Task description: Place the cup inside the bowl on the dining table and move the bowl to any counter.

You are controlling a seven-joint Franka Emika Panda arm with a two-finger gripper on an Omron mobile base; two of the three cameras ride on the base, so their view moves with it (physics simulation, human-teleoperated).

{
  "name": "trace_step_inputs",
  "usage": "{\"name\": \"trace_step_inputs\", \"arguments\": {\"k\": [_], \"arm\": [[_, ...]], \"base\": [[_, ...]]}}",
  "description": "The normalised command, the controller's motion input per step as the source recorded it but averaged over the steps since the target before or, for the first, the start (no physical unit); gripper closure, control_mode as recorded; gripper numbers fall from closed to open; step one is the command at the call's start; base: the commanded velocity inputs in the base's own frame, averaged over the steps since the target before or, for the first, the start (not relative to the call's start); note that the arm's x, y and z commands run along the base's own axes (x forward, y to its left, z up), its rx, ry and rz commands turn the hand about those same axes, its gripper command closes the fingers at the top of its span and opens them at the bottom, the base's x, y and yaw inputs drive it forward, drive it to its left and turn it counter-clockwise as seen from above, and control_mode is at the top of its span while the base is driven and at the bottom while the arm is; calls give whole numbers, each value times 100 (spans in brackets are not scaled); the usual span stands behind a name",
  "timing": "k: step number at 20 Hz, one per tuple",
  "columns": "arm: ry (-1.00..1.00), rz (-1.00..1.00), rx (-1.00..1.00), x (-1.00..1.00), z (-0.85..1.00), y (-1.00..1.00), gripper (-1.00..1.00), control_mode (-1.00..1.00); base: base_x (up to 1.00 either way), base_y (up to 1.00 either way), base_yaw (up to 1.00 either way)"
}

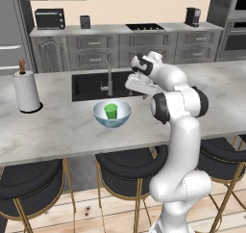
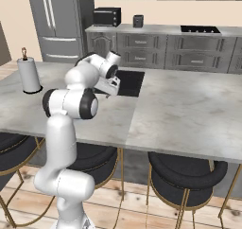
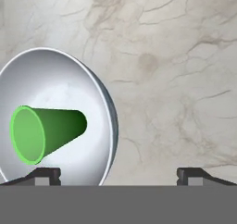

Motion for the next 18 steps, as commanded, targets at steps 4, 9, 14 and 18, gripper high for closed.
{"name": "trace_step_inputs", "arguments": {"k": [4,9,14,18], "arm": [[0,11,0,4,0,-3,-100,-100],[0,20,2,0,-3,-1,-100,-100],[0,22,4,0,-10,1,-100,-100],[0,19,5,0,-9,6,-100,-100]], "base": [[0,0,0],[0,0,0],[0,0,0],[0,0,0]]}}
